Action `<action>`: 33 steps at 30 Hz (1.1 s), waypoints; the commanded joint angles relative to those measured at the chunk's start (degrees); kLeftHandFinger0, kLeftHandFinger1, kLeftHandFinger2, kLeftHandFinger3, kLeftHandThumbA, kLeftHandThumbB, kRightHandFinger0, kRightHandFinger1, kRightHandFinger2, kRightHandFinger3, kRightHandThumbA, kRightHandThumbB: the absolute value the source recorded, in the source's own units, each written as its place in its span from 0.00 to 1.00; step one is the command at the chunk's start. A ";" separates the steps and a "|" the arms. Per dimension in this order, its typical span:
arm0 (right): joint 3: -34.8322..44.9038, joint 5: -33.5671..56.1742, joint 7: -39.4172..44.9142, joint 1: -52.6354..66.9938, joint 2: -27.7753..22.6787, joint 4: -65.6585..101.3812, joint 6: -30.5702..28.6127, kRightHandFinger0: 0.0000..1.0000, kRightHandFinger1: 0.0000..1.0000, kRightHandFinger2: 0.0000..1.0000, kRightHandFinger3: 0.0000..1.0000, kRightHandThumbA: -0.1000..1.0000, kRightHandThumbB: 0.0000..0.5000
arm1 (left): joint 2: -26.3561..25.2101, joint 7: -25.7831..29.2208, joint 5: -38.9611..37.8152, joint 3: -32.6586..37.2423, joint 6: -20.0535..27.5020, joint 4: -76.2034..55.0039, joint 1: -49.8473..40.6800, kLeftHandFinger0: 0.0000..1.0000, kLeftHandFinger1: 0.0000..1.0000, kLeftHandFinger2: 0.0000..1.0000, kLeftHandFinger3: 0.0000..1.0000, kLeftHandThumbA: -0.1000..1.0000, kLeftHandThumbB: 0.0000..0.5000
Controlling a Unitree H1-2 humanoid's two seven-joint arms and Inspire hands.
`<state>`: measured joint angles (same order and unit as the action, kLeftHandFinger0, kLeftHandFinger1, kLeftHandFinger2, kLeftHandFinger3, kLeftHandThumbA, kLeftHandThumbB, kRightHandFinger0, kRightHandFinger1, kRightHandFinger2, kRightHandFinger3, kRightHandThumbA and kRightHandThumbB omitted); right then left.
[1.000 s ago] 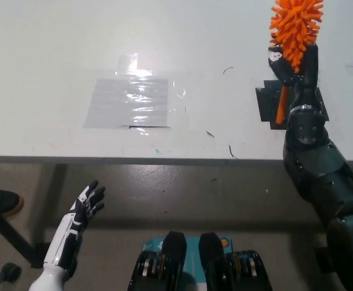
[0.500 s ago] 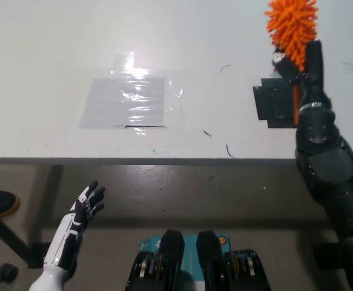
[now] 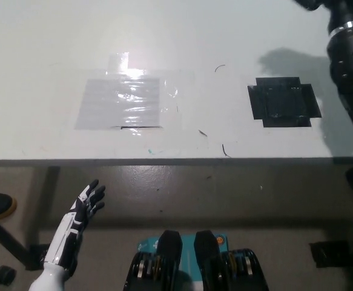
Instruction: The robot uses it right hand to pick up an extended orange duster kept in the middle of the desk and presses its handle against the desk to collapse it
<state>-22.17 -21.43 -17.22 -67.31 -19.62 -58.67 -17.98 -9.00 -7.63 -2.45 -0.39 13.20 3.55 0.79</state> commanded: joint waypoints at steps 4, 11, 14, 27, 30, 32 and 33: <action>-13.45 -13.40 1.82 -4.25 -0.52 -11.41 -0.75 0.00 0.23 0.55 0.44 0.00 0.35 | -0.26 0.17 0.46 -0.13 1.80 -0.90 0.03 1.00 1.00 1.00 1.00 1.00 0.23; -19.14 -14.51 6.14 -3.30 1.31 -19.25 1.52 0.02 0.28 0.61 0.47 0.00 0.36 | -0.28 0.01 0.19 -0.14 2.19 -0.53 0.19 1.00 1.00 1.00 1.00 1.00 0.24; -18.89 -13.93 11.08 -3.70 2.03 -20.86 5.20 0.05 0.39 0.73 0.57 0.02 0.37 | -0.23 0.00 -0.11 -0.25 2.22 -0.69 0.05 1.00 1.00 1.00 1.00 1.00 0.24; -8.96 -3.37 40.58 -9.12 0.44 -16.14 8.66 1.00 1.00 1.00 1.00 0.87 1.00 | -0.01 0.00 -0.07 -0.10 1.95 -0.69 0.11 1.00 1.00 1.00 1.00 1.00 0.26; -3.83 2.07 44.50 -8.74 -1.18 -9.09 7.69 1.00 1.00 1.00 1.00 0.89 1.00 | -0.26 -0.24 -0.12 -0.06 1.97 -1.04 -0.16 1.00 1.00 1.00 1.00 1.00 0.26; 1.05 8.06 48.89 -7.11 -3.34 2.07 13.87 1.00 1.00 1.00 1.00 0.84 1.00 | -0.36 -0.42 -0.08 0.10 1.52 -1.38 0.25 1.00 1.00 1.00 1.00 1.00 0.26; 6.40 15.67 52.12 -6.71 -4.07 9.40 18.93 1.00 1.00 1.00 1.00 0.79 1.00 | -0.37 -0.48 -0.30 0.03 1.65 -1.23 0.23 1.00 1.00 1.00 1.00 1.00 0.27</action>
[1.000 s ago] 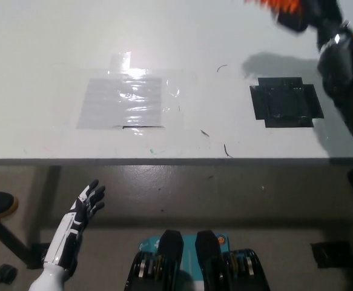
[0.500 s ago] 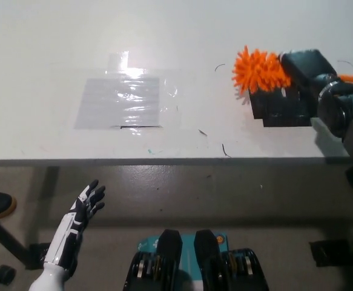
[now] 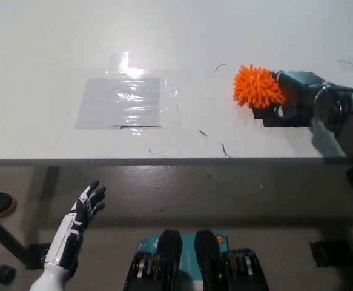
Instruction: The robot uses it right hand to pick up an extended orange duster kept in the middle of the desk and presses its handle against the desk to collapse it
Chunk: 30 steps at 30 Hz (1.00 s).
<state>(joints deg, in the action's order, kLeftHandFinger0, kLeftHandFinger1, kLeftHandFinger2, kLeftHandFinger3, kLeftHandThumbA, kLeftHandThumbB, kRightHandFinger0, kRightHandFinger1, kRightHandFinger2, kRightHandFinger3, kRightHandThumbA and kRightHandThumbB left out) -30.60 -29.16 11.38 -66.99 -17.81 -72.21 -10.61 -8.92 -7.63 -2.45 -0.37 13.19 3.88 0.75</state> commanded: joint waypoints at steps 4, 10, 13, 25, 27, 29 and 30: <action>24.97 35.91 22.47 -4.91 -8.49 45.30 19.52 1.00 1.00 1.00 1.00 0.93 0.93 | -0.57 -0.66 -0.55 -0.03 2.03 -1.24 0.14 1.00 1.00 1.00 1.00 1.00 0.28; 34.72 43.07 16.24 -5.31 -10.19 61.52 22.37 1.00 1.00 1.00 1.00 1.00 1.00 | -0.97 -0.81 -0.11 0.09 1.82 -1.09 0.46 1.00 1.00 1.00 1.00 1.00 0.31; 40.69 42.10 8.04 -6.06 -14.00 74.86 18.78 1.00 1.00 1.00 1.00 1.00 1.00 | -1.16 -1.07 -0.14 0.21 1.70 -0.87 0.32 1.00 1.00 1.00 1.00 1.00 0.32; 47.20 51.43 2.23 14.42 -17.11 105.07 14.23 1.00 1.00 1.00 1.00 1.00 1.00 | -1.29 -1.38 -0.43 0.23 2.65 1.07 1.92 1.00 1.00 1.00 1.00 1.00 0.29; 45.54 48.50 0.97 22.30 -14.67 109.46 9.93 1.00 1.00 1.00 1.00 1.00 1.00 | -1.12 -1.86 -0.83 0.54 3.19 1.62 2.02 1.00 1.00 1.00 1.00 1.00 0.28; 42.88 39.13 0.94 27.42 -12.31 106.78 -4.81 1.00 1.00 1.00 1.00 1.00 1.00 | -1.10 -2.61 -1.53 0.87 3.15 2.00 3.03 1.00 1.00 1.00 1.00 1.00 0.25; 42.90 39.15 0.94 27.44 -12.31 106.80 -4.79 1.00 1.00 1.00 1.00 1.00 1.00 | -1.10 -2.61 -1.52 0.87 3.15 2.02 3.05 1.00 1.00 1.00 1.00 1.00 0.25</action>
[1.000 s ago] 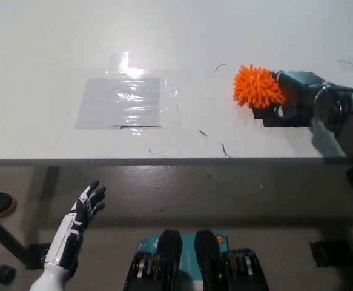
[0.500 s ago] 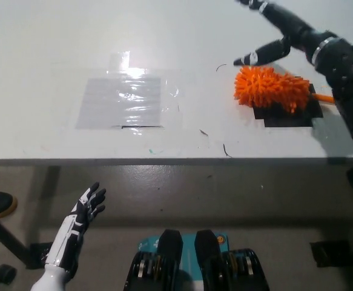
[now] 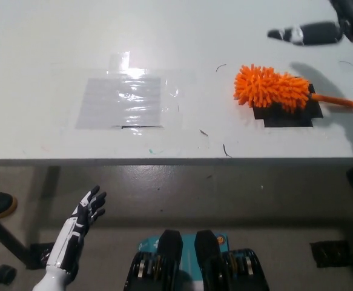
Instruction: The robot uses it right hand to pick up an extended orange duster kept in the middle of the desk and presses its handle against the desk to collapse it
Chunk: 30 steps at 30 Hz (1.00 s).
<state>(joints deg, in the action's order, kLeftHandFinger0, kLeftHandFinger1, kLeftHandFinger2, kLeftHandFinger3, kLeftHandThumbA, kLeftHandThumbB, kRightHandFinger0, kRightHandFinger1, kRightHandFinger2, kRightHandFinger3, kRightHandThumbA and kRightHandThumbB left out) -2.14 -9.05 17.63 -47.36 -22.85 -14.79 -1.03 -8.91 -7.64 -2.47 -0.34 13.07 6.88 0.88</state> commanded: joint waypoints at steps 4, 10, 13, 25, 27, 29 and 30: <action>8.54 9.44 -7.00 22.23 1.39 59.60 -8.59 1.00 1.00 1.00 1.00 1.00 0.97 | -0.77 -2.37 -1.63 0.76 2.60 -0.08 4.32 1.00 1.00 1.00 1.00 1.00 0.27; 2.06 -3.76 -11.26 38.18 12.90 54.13 -23.70 1.00 1.00 1.00 1.00 1.00 0.75 | -0.48 -2.62 -1.24 1.32 2.72 1.40 5.48 1.00 1.00 1.00 1.00 1.00 0.34; 2.48 -3.96 -10.77 38.59 13.56 54.08 -24.22 1.00 1.00 1.00 1.00 1.00 0.75 | -0.48 -2.62 -1.25 1.33 2.76 1.45 5.50 1.00 1.00 1.00 1.00 1.00 0.34; 0.28 7.61 -7.65 45.68 18.13 25.46 -16.94 1.00 1.00 1.00 1.00 1.00 0.52 | -0.74 -3.13 -1.88 1.75 1.71 0.10 6.50 1.00 1.00 1.00 1.00 1.00 0.34; 0.80 9.88 -6.47 45.13 18.06 23.17 -14.06 1.00 1.00 1.00 1.00 1.00 0.54 | -0.62 -3.17 -2.08 1.71 1.62 0.05 6.59 1.00 1.00 1.00 1.00 1.00 0.33; 0.79 10.10 -6.42 45.07 18.02 22.94 -14.31 1.00 1.00 1.00 1.00 1.00 0.54 | -0.60 -3.26 -2.10 1.67 1.61 0.05 6.59 1.00 1.00 1.00 1.00 1.00 0.33; 0.95 11.31 -5.43 44.81 17.62 19.46 -12.40 1.00 1.00 1.00 1.00 1.00 0.50 | -0.55 -3.13 -1.88 1.70 1.37 -0.48 6.04 1.00 1.00 1.00 1.00 1.00 0.32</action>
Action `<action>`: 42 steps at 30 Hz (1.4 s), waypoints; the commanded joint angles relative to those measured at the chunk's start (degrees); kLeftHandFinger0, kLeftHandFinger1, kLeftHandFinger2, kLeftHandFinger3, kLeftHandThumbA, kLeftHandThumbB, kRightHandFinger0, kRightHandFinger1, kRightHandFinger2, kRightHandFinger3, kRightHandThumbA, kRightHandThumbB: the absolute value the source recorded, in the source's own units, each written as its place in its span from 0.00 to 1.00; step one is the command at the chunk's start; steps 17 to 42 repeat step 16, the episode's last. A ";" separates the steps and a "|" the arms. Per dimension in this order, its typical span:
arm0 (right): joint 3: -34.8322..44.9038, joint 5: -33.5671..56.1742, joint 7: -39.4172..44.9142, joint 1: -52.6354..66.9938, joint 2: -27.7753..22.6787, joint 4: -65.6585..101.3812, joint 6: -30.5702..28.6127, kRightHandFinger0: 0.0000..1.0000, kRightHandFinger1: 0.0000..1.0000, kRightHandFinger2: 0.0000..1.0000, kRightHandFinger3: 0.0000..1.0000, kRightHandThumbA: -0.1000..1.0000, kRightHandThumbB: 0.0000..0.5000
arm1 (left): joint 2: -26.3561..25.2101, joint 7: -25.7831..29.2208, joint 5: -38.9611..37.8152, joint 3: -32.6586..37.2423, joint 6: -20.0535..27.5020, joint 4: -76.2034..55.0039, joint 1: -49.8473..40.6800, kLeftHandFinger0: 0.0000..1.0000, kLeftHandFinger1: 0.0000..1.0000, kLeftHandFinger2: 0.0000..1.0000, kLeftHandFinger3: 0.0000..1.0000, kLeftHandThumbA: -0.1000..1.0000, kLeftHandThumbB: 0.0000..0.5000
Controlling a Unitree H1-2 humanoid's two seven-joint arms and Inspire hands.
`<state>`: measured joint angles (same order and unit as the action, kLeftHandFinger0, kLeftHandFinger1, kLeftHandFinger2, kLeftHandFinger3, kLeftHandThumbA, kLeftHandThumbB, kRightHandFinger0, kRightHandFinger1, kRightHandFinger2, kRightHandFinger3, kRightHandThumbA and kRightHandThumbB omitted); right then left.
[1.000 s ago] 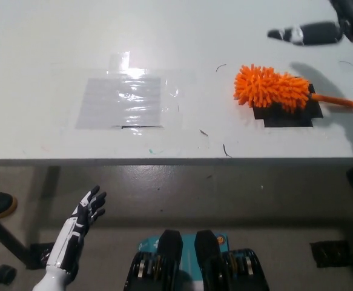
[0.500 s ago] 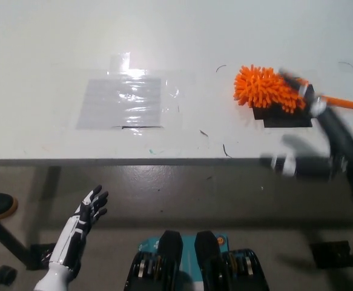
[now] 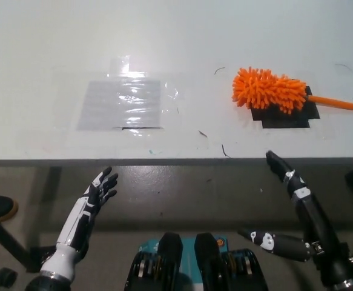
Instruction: The robot uses it right hand to pick up an extended orange duster kept in the middle of the desk and presses its handle against the desk to collapse it
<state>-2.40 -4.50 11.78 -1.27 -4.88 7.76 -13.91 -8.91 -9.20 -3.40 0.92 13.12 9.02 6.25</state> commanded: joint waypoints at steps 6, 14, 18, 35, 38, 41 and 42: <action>1.26 7.91 1.13 -2.47 -1.05 -7.31 0.81 1.00 1.00 1.00 1.00 1.00 0.39 | -0.67 -1.64 -0.63 0.42 1.63 -2.72 0.44 1.00 1.00 1.00 1.00 1.00 0.30; 0.84 9.80 2.33 -4.66 -2.09 -10.94 3.90 1.00 1.00 1.00 1.00 1.00 0.33 | -0.80 -1.85 -0.43 0.33 2.33 -2.14 0.64 1.00 1.00 1.00 1.00 1.00 0.27; 0.74 9.46 2.20 -4.91 -2.22 -11.09 4.05 1.00 1.00 1.00 1.00 1.00 0.34 | -0.85 -1.89 -0.35 0.33 1.90 -2.44 0.78 1.00 1.00 1.00 1.00 1.00 0.28; 0.74 9.46 2.20 -4.91 -2.22 -11.09 4.05 1.00 1.00 1.00 1.00 1.00 0.34 | -0.85 -1.89 -0.35 0.33 1.90 -2.44 0.78 1.00 1.00 1.00 1.00 1.00 0.28; 0.74 9.46 2.20 -4.91 -2.22 -11.09 4.05 1.00 1.00 1.00 1.00 1.00 0.34 | -0.85 -1.89 -0.35 0.33 1.90 -2.44 0.78 1.00 1.00 1.00 1.00 1.00 0.28; 0.74 9.46 2.20 -4.91 -2.22 -11.09 4.05 1.00 1.00 1.00 1.00 1.00 0.34 | -0.85 -1.89 -0.35 0.33 1.90 -2.44 0.78 1.00 1.00 1.00 1.00 1.00 0.28; 0.74 9.46 2.20 -4.91 -2.22 -11.09 4.05 1.00 1.00 1.00 1.00 1.00 0.34 | -0.85 -1.89 -0.35 0.33 1.90 -2.44 0.78 1.00 1.00 1.00 1.00 1.00 0.28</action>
